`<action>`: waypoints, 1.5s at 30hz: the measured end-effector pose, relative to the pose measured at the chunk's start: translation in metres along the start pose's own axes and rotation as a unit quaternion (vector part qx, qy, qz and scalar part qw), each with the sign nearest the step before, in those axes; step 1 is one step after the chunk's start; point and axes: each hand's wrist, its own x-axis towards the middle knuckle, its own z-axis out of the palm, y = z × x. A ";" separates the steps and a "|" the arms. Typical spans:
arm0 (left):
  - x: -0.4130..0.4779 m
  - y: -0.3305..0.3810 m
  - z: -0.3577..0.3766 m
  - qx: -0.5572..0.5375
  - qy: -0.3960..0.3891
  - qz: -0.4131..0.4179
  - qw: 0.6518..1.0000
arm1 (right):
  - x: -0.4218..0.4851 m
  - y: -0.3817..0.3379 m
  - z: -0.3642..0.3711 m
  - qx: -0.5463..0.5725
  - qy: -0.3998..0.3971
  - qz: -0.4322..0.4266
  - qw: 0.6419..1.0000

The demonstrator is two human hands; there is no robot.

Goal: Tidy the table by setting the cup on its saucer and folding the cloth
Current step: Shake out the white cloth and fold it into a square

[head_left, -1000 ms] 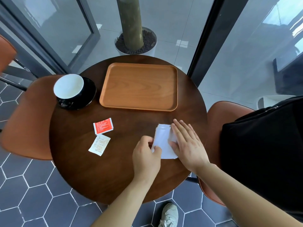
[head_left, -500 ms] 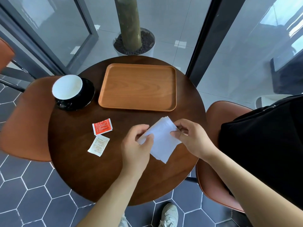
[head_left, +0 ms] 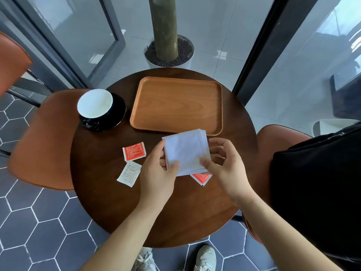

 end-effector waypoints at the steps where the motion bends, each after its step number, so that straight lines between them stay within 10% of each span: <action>1: 0.001 0.000 -0.004 0.022 0.009 0.016 1.000 | -0.001 -0.001 0.004 -0.016 -0.004 -0.015 1.000; 45: 0.209 -0.015 -0.025 0.264 -0.024 0.125 0.956 | 0.172 -0.011 0.106 -0.314 0.022 -0.068 0.947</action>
